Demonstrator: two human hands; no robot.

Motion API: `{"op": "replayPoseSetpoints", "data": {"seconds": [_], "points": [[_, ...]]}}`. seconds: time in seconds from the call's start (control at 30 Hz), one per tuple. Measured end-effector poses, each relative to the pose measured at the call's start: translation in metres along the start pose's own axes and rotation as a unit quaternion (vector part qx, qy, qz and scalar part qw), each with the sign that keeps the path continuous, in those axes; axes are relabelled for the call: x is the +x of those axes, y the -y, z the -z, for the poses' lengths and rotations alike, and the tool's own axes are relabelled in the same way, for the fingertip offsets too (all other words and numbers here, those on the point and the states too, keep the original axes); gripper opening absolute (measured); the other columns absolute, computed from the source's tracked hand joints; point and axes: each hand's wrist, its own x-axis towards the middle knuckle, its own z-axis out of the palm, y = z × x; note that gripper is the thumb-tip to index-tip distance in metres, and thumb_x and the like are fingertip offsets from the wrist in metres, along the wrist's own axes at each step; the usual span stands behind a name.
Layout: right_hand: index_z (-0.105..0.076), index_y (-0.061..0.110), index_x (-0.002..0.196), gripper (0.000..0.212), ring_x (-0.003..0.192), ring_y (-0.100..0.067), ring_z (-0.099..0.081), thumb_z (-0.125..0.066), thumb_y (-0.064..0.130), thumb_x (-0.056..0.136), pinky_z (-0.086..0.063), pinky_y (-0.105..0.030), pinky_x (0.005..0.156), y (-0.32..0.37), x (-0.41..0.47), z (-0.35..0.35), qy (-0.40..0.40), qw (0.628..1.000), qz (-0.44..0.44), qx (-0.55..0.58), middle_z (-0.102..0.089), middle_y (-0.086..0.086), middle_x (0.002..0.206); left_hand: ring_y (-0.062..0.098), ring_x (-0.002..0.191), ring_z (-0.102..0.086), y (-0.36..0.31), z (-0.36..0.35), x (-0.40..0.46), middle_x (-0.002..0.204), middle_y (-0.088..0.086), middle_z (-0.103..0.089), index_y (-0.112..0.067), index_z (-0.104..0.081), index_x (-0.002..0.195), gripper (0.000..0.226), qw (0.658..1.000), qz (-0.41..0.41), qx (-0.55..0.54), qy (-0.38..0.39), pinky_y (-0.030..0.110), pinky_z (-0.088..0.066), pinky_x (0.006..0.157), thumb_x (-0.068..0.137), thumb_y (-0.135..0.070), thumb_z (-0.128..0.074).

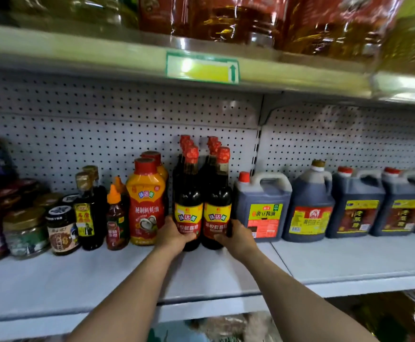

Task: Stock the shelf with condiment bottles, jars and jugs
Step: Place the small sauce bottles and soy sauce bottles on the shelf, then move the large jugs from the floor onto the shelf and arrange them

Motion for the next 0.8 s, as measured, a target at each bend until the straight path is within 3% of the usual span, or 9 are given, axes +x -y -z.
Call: {"op": "replayPoseSetpoints", "data": {"seconds": [0.23, 0.37, 0.53, 0.7, 0.8], "points": [[-0.042, 0.021, 0.143, 0.076, 0.117, -0.03, -0.06, -0.08, 0.034, 0.079, -0.049, -0.034, 0.088, 0.025, -0.062, 0.042, -0.013, 0.988, 0.021, -0.152, -0.065, -0.008, 0.129, 0.032, 0.114, -0.059, -0.019, 0.031, -0.04, 0.126, 0.012, -0.061, -0.01, -0.047, 0.129, 0.08, 0.997, -0.048, 0.054, -0.032, 0.036, -0.046, 0.09, 0.065, -0.033, -0.09], [-0.034, 0.025, 0.15, 0.085, 0.127, -0.03, -0.051, -0.081, 0.035, 0.079, -0.045, -0.037, 0.099, 0.035, -0.109, 0.067, 0.007, 0.976, 0.032, -0.217, -0.054, -0.01, 0.141, 0.032, 0.115, -0.056, -0.028, 0.055, -0.086, 0.128, 0.014, -0.056, -0.014, -0.049, 0.131, 0.075, 0.991, -0.08, 0.105, -0.015, 0.04, -0.048, 0.095, 0.068, -0.026, -0.088], [-0.037, 0.025, 0.147, 0.081, 0.127, -0.032, -0.05, -0.081, 0.032, 0.079, -0.044, -0.039, 0.099, 0.039, -0.172, 0.091, 0.011, 0.967, 0.071, -0.243, -0.05, -0.014, 0.141, 0.032, 0.124, -0.046, -0.031, 0.073, -0.17, 0.138, 0.013, -0.042, -0.023, -0.049, 0.137, 0.077, 0.975, -0.098, 0.197, 0.006, 0.038, -0.044, 0.102, 0.07, -0.027, -0.086], [-0.039, 0.022, 0.147, 0.08, 0.133, -0.032, -0.043, -0.08, 0.031, 0.079, -0.039, -0.037, 0.103, 0.016, -0.25, 0.109, 0.033, 0.961, 0.123, -0.247, -0.046, -0.015, 0.144, 0.034, 0.123, -0.049, -0.014, 0.069, -0.278, 0.138, 0.014, -0.04, -0.028, -0.046, 0.139, 0.074, 0.964, -0.06, 0.258, 0.01, 0.037, -0.044, 0.101, 0.074, -0.03, -0.082], [-0.039, 0.021, 0.147, 0.08, 0.127, -0.034, -0.049, -0.08, 0.03, 0.079, -0.041, -0.035, 0.099, -0.008, -0.302, 0.112, 0.079, 0.957, 0.139, -0.242, -0.049, -0.018, 0.138, 0.036, 0.123, -0.049, 0.007, 0.056, -0.349, 0.138, 0.016, -0.043, -0.026, -0.049, 0.137, 0.07, 0.962, -0.024, 0.271, 0.012, 0.038, -0.046, 0.101, 0.075, -0.031, -0.081]]}}
